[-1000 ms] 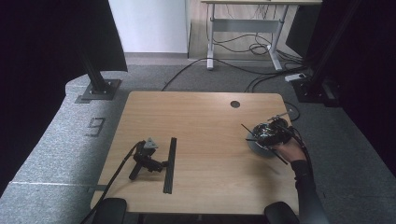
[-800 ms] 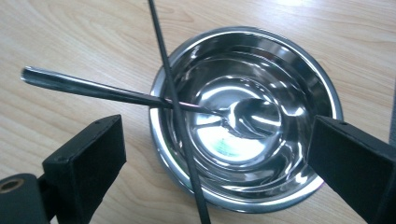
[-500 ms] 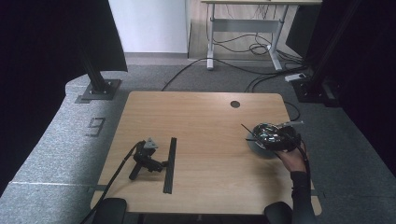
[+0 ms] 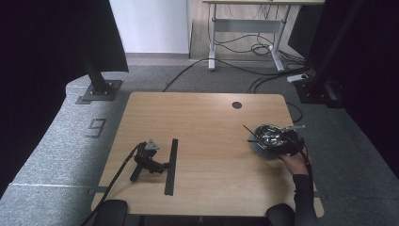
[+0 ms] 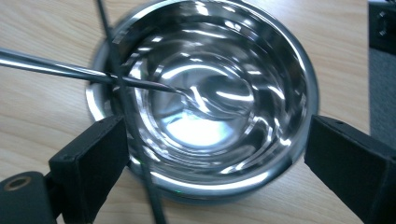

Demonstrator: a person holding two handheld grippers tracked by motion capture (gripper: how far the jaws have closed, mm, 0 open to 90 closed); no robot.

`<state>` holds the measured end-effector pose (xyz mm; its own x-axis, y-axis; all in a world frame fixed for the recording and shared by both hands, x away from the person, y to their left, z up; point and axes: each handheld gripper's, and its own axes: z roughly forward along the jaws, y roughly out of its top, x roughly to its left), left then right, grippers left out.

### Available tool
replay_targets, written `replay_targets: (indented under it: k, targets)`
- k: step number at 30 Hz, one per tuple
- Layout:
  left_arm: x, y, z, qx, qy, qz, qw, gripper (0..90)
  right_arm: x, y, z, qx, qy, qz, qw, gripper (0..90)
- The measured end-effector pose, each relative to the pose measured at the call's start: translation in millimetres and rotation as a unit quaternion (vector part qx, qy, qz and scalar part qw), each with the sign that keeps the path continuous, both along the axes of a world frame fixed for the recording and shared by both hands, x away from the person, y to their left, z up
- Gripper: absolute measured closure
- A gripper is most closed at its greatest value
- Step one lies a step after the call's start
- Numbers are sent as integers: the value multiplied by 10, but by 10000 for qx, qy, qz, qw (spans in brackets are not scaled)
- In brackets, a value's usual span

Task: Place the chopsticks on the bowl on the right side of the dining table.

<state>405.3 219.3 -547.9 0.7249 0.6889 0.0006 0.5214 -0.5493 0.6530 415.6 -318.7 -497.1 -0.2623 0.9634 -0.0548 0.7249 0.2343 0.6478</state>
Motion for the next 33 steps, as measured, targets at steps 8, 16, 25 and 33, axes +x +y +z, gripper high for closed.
replay_targets:
  k: [8,16,25,33]
  targets:
    - [0,0,0,0,0,0,10000,0,-4,-150,-19,-43,-31,-245,9997,70]
    - [0,0,0,1,0,-1,10000,0,-10,-295,-17,-65,-98,-454,9989,80]
    - [0,0,0,1,0,-1,10000,0,0,-443,-31,18,-206,-690,9974,90]
    - [0,-1,0,-1,-1,1,10000,0,35,-551,-60,66,-258,-864,9959,89]
